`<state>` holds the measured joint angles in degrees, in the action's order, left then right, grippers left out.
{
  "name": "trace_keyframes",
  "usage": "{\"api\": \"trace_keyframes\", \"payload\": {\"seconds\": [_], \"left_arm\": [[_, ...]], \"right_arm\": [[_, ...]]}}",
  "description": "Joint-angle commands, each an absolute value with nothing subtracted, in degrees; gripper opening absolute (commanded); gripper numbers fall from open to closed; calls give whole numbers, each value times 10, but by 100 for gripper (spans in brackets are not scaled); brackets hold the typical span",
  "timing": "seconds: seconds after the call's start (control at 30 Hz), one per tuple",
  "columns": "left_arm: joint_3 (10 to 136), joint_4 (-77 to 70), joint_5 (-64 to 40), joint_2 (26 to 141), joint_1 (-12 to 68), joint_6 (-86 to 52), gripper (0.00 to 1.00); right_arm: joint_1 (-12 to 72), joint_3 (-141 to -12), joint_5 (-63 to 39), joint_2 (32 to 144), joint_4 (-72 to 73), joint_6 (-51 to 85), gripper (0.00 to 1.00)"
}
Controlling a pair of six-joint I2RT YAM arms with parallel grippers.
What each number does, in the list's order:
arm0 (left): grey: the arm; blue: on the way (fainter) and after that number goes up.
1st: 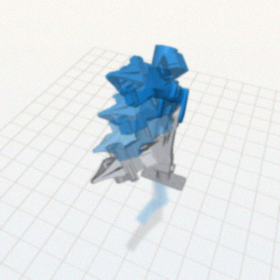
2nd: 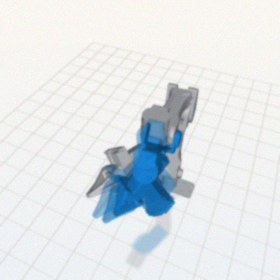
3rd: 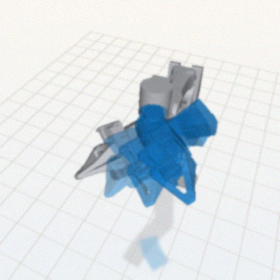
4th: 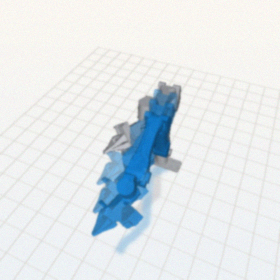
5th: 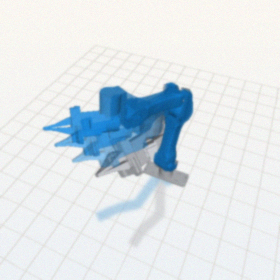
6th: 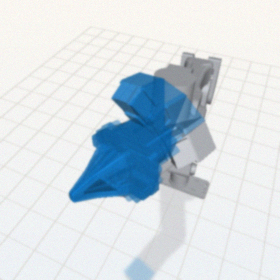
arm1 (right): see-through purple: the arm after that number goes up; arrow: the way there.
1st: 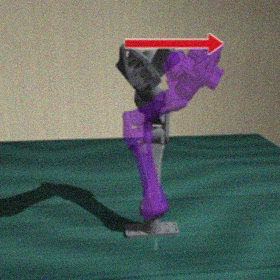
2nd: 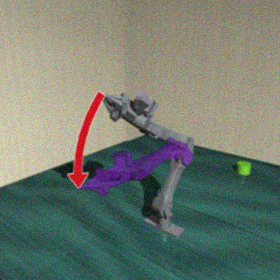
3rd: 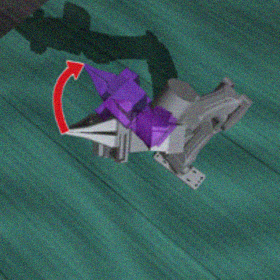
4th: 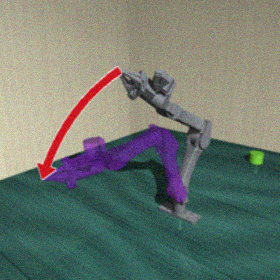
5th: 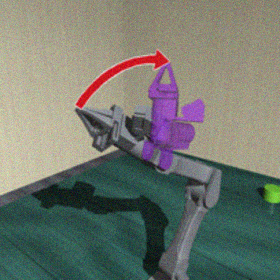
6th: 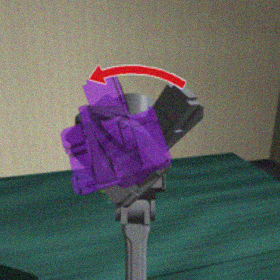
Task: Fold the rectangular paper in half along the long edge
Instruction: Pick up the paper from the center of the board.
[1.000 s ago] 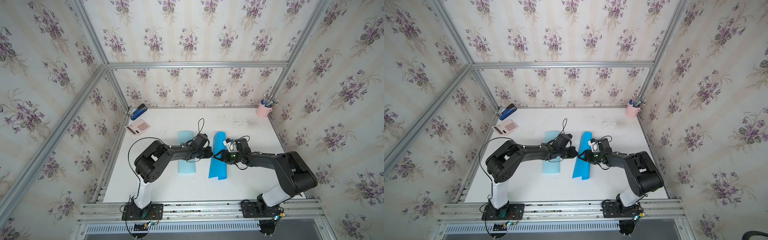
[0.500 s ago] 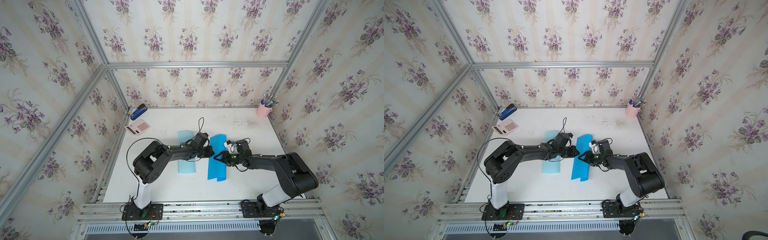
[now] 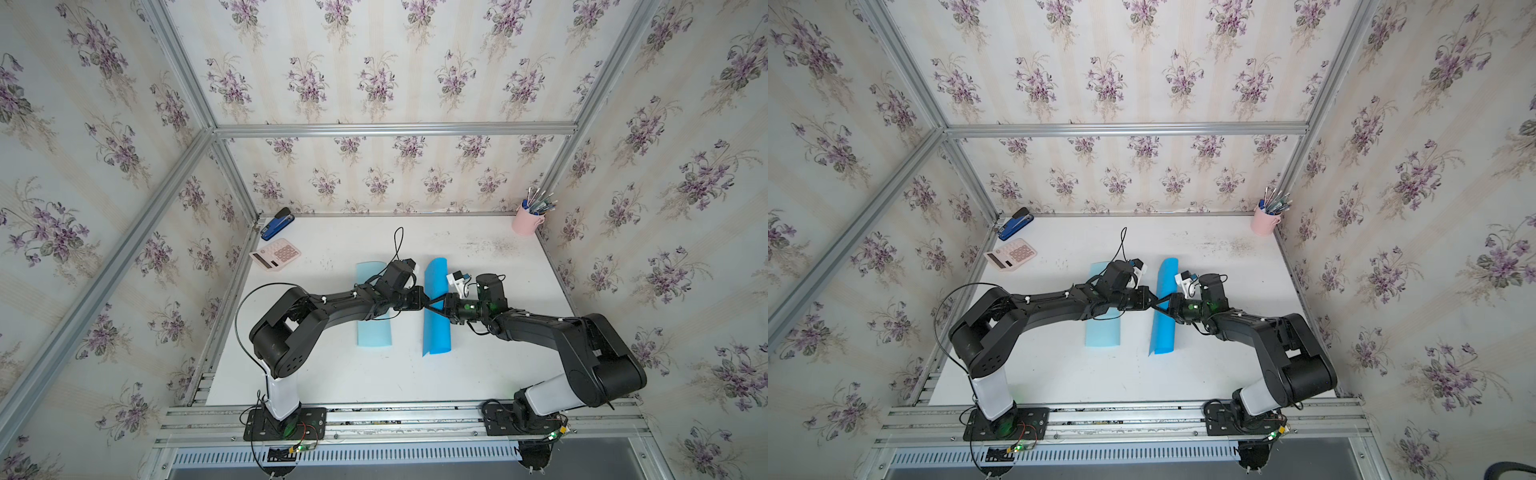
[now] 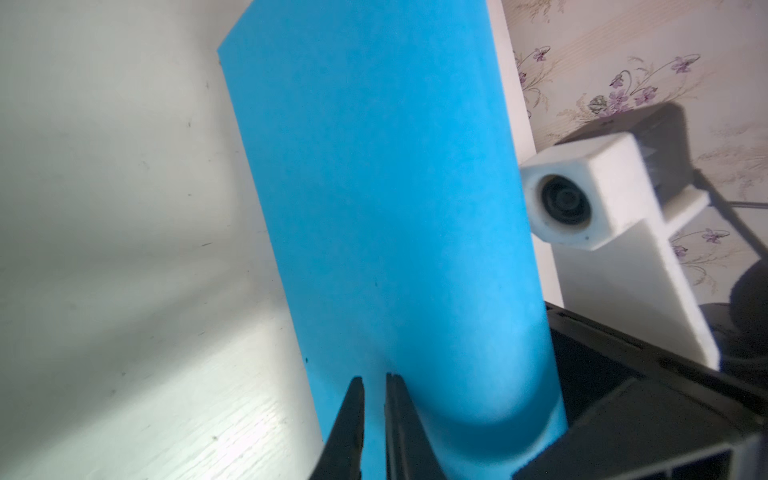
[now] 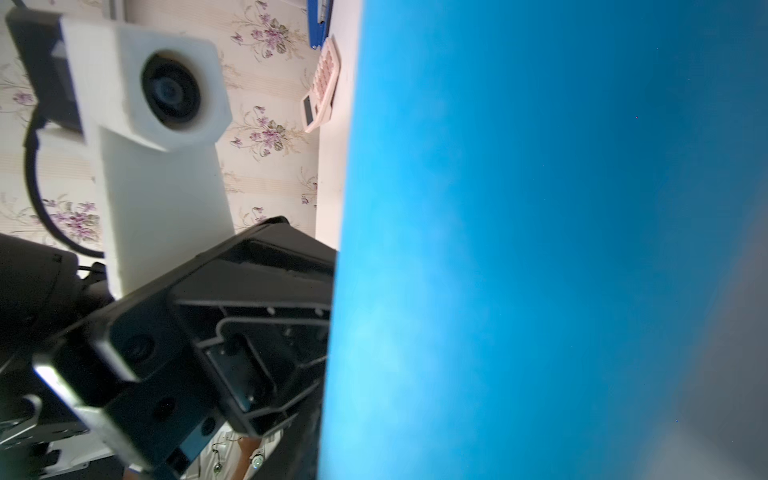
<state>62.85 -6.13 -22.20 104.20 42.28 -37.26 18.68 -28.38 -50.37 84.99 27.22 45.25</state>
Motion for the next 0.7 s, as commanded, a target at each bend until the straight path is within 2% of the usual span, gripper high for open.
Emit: {"api": "trace_keyframes", "payload": {"seconds": [0.0, 0.27, 0.47, 0.67], "left_arm": [[630, -55, -226, 1013, 422, -357, 15], [658, 14, -209, 911, 423, -334, 18], [699, 83, -176, 831, 422, -314, 21], [750, 177, -139, 729, 400, -291, 27]], "right_arm": [[187, -289, -530, 832, 301, 480, 46], [187, -298, -553, 770, 346, 545, 46], [187, -304, -583, 731, 436, 632, 46], [188, -352, -589, 661, 429, 683, 47]]}}
